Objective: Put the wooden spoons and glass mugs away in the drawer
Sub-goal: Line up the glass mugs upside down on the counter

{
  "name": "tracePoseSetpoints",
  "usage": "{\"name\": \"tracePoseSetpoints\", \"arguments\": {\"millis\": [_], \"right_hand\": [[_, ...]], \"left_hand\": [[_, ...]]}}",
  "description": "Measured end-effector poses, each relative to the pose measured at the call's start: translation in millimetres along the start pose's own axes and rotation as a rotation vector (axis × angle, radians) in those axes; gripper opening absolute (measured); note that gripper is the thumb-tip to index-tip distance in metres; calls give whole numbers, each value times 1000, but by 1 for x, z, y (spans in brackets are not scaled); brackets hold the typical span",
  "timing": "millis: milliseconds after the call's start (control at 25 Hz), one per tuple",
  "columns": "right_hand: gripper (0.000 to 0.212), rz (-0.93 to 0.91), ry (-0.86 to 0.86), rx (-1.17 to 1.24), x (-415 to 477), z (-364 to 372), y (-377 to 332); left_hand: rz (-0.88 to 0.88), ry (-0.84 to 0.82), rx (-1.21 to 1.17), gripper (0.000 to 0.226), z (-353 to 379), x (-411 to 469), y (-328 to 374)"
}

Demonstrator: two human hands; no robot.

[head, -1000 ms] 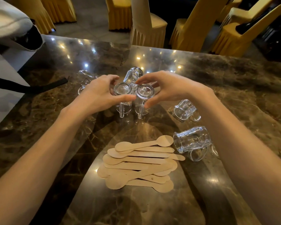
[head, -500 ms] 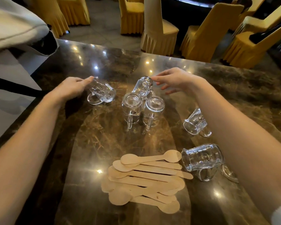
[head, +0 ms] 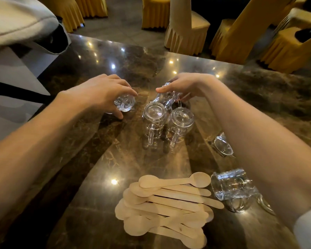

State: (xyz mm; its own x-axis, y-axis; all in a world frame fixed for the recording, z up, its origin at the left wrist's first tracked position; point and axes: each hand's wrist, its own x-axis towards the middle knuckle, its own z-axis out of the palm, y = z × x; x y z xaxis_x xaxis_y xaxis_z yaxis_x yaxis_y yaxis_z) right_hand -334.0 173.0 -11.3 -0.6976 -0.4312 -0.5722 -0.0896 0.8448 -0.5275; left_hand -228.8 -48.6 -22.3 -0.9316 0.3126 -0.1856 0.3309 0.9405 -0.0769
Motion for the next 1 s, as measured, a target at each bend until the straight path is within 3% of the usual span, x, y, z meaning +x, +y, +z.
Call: {"name": "tracePoseSetpoints", "arguments": {"millis": [200, 440, 760, 1000], "right_hand": [[19, -14, -135, 201, 3, -8, 17], [9, -40, -100, 290, 4, -7, 25], [50, -6, 77, 301, -8, -10, 40], [43, 13, -4, 426, -29, -21, 54]], "left_hand": [[-13, 31, 145, 73, 5, 7, 3], [-21, 97, 144, 65, 9, 6, 8], [-64, 187, 15, 68, 2, -2, 7], [-243, 236, -452, 75, -4, -16, 2]]}}
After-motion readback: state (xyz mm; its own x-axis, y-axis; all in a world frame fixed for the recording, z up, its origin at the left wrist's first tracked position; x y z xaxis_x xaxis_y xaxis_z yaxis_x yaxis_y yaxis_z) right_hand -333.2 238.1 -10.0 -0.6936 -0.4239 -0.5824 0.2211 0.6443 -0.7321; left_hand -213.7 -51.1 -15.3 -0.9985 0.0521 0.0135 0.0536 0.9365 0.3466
